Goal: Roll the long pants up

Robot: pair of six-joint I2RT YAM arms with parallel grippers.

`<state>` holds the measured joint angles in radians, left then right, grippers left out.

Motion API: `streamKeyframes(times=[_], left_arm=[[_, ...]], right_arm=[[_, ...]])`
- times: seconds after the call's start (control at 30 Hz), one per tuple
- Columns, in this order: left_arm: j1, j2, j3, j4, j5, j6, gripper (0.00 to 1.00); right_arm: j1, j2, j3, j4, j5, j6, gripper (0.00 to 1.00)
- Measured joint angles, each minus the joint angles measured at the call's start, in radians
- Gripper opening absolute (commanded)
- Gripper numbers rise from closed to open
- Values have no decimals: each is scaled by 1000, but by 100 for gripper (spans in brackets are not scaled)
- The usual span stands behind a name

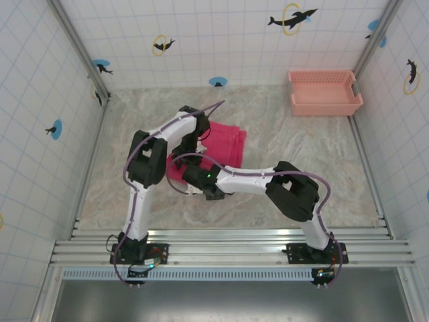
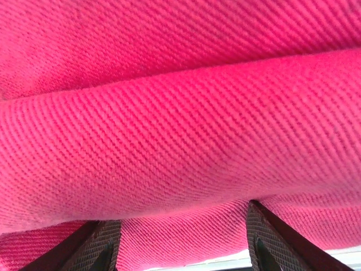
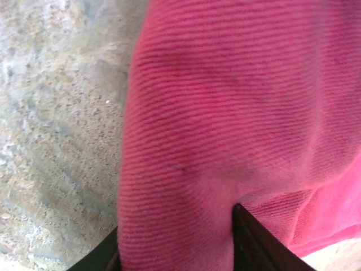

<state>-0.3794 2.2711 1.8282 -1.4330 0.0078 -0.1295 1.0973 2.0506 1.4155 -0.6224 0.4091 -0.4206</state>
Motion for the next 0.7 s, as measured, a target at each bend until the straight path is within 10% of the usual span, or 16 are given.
streamKeyframes(times=[0.37,0.7], left_arm=[[40,-50,-11,27,60,17,93],[98,-126,95,24,-60,21,94]], right_arm=[[-134,61,261,-296,-465,29,24],[-327,61,299,-434,-1102,171,23]])
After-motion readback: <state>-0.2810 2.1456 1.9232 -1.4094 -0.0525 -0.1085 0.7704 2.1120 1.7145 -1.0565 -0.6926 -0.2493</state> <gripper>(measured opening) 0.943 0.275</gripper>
